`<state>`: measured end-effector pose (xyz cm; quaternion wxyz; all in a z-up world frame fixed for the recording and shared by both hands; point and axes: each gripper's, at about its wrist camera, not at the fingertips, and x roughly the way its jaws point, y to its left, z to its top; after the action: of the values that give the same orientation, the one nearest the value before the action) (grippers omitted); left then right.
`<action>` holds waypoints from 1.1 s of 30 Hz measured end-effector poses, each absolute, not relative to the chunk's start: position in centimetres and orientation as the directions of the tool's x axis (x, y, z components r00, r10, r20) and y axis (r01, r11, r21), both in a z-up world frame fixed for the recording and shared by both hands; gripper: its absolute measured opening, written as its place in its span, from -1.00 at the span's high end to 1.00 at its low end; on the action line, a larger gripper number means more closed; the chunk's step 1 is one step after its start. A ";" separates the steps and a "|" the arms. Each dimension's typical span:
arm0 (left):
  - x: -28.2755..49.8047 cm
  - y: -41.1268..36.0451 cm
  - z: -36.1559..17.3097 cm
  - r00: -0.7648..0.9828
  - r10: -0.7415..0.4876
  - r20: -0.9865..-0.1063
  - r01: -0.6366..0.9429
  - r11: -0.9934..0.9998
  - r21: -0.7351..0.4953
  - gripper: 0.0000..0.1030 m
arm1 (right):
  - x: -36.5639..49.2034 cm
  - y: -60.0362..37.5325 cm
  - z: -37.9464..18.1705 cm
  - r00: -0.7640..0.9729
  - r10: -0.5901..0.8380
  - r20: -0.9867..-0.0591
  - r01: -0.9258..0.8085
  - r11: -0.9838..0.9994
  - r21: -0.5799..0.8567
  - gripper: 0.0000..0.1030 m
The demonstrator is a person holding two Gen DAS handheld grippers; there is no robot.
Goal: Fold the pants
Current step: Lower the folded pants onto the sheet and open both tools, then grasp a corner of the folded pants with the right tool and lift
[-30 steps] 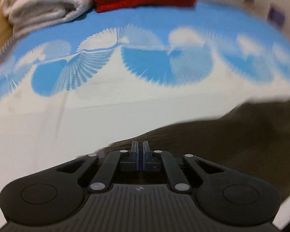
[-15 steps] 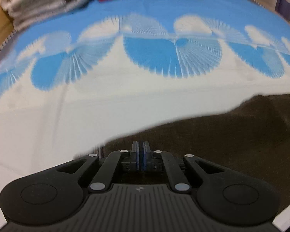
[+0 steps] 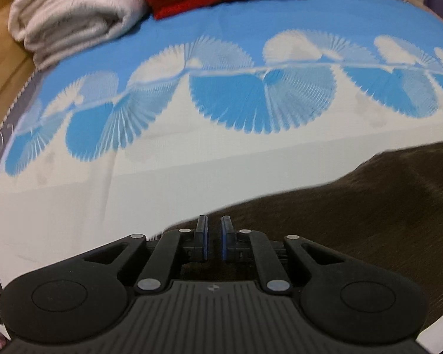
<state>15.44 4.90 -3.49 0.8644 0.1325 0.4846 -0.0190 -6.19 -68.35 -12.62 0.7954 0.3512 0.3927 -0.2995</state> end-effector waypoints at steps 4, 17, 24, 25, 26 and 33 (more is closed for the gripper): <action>14.3 3.7 -0.5 0.559 0.036 -0.828 0.105 0.988 0.114 0.82 | -8.4 -70.0 -11.8 0.492 -0.315 -0.812 0.822 0.477 0.312 0.23; 4.8 -9.8 -1.1 0.499 -0.162 -0.851 0.337 0.941 0.019 0.38 | -9.8 -71.2 -13.4 0.552 -0.243 -0.798 0.815 0.361 0.454 0.01; 6.0 -9.9 -1.1 0.528 -0.138 -0.838 0.313 0.949 0.041 0.35 | -8.8 -71.3 -14.6 0.518 -0.229 -0.824 0.832 0.357 0.424 -0.01; 6.4 -9.7 -1.0 0.524 -0.133 -0.841 0.306 0.951 0.040 0.35 | -8.8 -71.2 -14.7 0.517 -0.232 -0.824 0.834 0.356 0.422 -0.01; 6.6 -9.6 -1.1 0.522 -0.132 -0.842 0.301 0.953 0.037 0.35 | -8.6 -71.2 -14.7 0.516 -0.239 -0.822 0.834 0.361 0.418 -0.01; 6.6 -9.6 -1.2 0.526 -0.124 -0.842 0.317 0.947 0.058 0.34 | -7.3 -70.6 -14.8 0.492 -0.278 -0.825 0.837 0.414 0.359 -0.01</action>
<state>6.65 -9.56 -1.24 0.8674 0.1024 0.4701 -0.1271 -7.31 -70.61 -14.77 0.7652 0.4004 0.3485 -0.3643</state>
